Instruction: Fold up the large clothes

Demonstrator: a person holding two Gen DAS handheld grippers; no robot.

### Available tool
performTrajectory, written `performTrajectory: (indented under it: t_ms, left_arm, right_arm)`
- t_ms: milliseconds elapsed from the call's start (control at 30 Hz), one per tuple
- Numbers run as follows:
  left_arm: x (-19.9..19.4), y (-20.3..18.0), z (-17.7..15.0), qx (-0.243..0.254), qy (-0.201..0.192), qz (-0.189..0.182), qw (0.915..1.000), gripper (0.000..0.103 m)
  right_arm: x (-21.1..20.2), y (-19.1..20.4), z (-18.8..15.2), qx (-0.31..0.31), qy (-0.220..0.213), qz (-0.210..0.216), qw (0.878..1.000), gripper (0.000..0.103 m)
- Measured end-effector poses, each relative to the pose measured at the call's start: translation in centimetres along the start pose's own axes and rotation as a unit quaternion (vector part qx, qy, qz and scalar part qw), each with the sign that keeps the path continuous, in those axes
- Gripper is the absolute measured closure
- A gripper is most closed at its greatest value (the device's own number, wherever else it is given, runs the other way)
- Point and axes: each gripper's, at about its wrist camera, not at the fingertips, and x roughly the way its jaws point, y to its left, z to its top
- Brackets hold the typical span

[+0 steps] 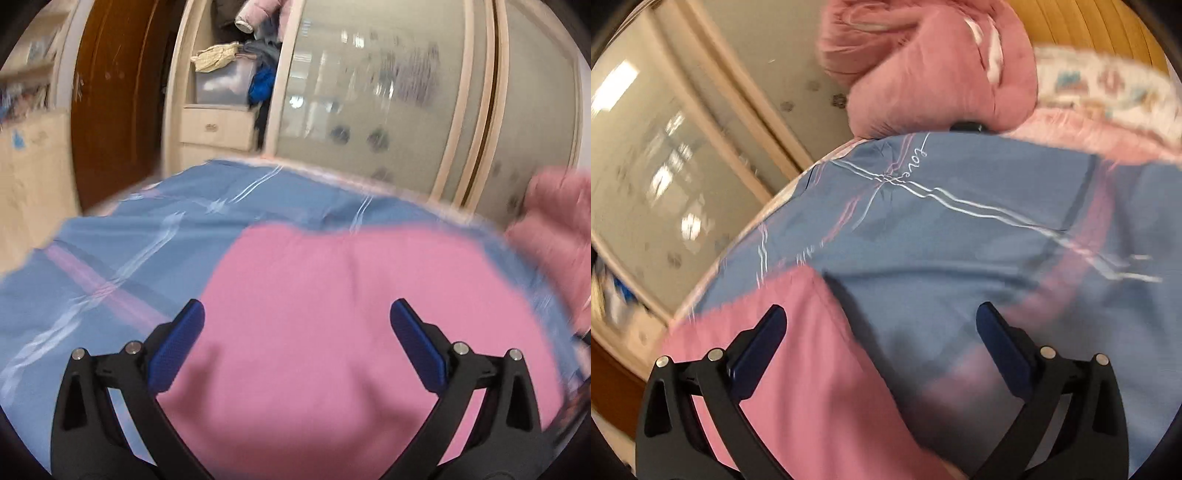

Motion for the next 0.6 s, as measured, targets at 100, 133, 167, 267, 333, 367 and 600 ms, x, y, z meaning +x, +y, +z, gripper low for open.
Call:
performTrajectory:
  t_ms: [100,133,167,267,333,367,600]
  left_arm:
    - [-3.7,0.1,-2.6,0.050,0.021,0.021,0.9983,0.002]
    - [-4.6,0.1,-3.4,0.063,0.019,0.031,0.9974,0.002]
    - [-5.6,-0.1,-4.2,0.082,0.025,0.042,0.9954,0.002]
    - [-8.8,-0.4,-5.7,0.124,0.028,0.050,0.9906,0.002]
    - [-11.8,-0.4,-6.8,0.141,0.004,0.057,0.9883,0.002]
    - [-12.9,-0.4,-7.1,0.146,-0.008,0.058,0.9876,0.002]
    - [-20.2,0.1,-9.7,0.127,-0.027,0.013,0.9914,0.002]
  right_arm:
    - [-3.8,0.0,-1.5,-0.040,0.038,0.051,0.997,0.001]
    - [-5.5,0.2,-1.9,-0.066,0.035,0.060,0.995,0.001]
    - [-7.4,0.4,-2.6,-0.097,0.027,0.064,0.993,0.001]
    - [-12.8,0.4,-5.0,-0.171,0.004,0.066,0.983,0.001]
    - [-15.1,-0.1,-6.8,-0.202,-0.003,0.060,0.978,0.001]
    - [-16.6,-0.4,-7.9,-0.222,-0.004,0.057,0.973,0.001]
    - [-23.5,-2.1,-12.0,-0.286,-0.042,0.042,0.956,0.001]
